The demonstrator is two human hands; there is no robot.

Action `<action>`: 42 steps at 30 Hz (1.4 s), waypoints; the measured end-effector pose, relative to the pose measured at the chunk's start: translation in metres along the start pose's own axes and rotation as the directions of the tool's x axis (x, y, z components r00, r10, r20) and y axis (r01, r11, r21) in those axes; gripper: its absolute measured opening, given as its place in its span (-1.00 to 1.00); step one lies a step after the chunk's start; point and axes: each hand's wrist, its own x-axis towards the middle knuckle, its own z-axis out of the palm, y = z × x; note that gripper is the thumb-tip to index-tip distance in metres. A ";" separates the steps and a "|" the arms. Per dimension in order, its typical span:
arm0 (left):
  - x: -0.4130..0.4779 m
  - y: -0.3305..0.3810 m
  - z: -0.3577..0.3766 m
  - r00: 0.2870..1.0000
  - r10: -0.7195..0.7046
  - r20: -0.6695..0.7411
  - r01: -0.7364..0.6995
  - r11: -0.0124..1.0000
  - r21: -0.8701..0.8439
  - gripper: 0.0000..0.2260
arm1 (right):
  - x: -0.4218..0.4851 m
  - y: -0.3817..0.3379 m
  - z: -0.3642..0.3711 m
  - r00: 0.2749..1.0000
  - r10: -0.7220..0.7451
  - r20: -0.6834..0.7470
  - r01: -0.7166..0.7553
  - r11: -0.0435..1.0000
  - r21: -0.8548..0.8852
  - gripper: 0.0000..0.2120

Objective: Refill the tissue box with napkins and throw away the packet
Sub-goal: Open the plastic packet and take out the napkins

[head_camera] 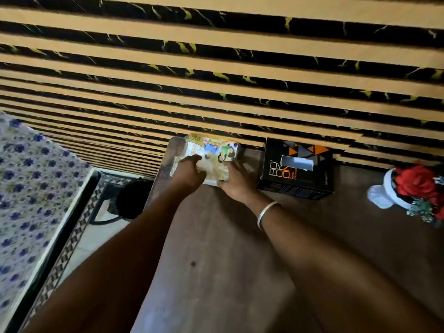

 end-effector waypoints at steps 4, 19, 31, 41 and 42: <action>0.018 -0.003 0.004 0.989 0.081 0.126 -0.103 0.978 0.183 -0.43 | 0.012 0.000 0.005 0.996 0.042 0.073 -0.029 0.984 -0.177 -0.27; -0.031 -0.027 0.028 0.991 0.014 0.134 -0.045 0.973 0.226 -0.54 | -0.035 0.008 0.037 0.999 0.039 0.019 -0.036 0.989 -0.143 -0.50; -0.144 -0.069 0.035 0.982 -0.106 0.157 0.121 0.989 -0.085 -0.87 | -0.122 0.011 0.089 0.988 -0.129 0.079 0.131 0.991 -0.023 -0.72; -0.171 -0.067 0.031 0.987 -0.052 0.153 0.074 0.987 -0.146 -0.79 | -0.126 0.009 0.086 0.966 -0.067 0.249 0.038 0.992 0.121 -0.42; -0.175 -0.068 0.030 0.989 -0.025 0.147 0.046 0.989 -0.140 -0.81 | -0.125 0.008 0.084 0.969 -0.085 0.232 0.052 0.988 0.148 -0.49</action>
